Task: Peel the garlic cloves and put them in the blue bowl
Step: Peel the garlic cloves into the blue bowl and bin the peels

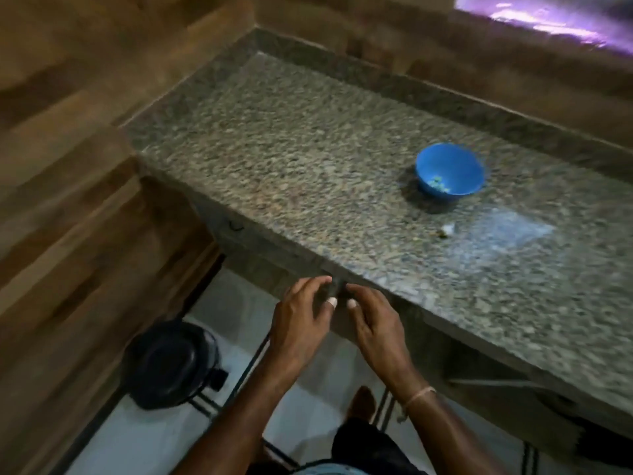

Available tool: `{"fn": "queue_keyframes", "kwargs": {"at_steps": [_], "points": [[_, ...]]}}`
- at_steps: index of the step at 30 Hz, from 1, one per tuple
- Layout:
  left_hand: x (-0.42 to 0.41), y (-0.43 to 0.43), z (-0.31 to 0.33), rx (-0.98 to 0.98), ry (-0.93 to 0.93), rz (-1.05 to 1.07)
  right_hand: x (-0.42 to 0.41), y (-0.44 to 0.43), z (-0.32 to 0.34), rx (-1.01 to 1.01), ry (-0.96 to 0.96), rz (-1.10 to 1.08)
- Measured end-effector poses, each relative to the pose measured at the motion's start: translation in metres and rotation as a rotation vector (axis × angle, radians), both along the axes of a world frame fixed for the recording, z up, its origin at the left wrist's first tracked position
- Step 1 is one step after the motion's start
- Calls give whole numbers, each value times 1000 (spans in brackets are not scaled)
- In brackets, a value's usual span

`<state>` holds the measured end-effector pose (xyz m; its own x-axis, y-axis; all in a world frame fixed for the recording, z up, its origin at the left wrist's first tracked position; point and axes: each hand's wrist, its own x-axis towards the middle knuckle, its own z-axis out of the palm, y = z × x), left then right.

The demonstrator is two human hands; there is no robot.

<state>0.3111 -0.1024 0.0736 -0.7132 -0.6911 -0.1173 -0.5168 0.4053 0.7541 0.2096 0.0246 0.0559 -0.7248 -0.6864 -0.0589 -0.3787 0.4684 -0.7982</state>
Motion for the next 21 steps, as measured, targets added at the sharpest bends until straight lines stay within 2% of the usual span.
{"fn": "queue_keyframes", "kwargs": {"at_steps": [6,11,15,21], "points": [[-116,42,2,5,24,-156,-102,56,1,-17,-13,-169],[-183,45,-8,-26,-31,-166,-160,75,-5,50,3,-245],[-231,22,-27,-108,-93,-186,-204,74,-23,160,50,-317],[-272,0,-62,-173,-147,-353,-253,62,-31,466,98,-383]]}}
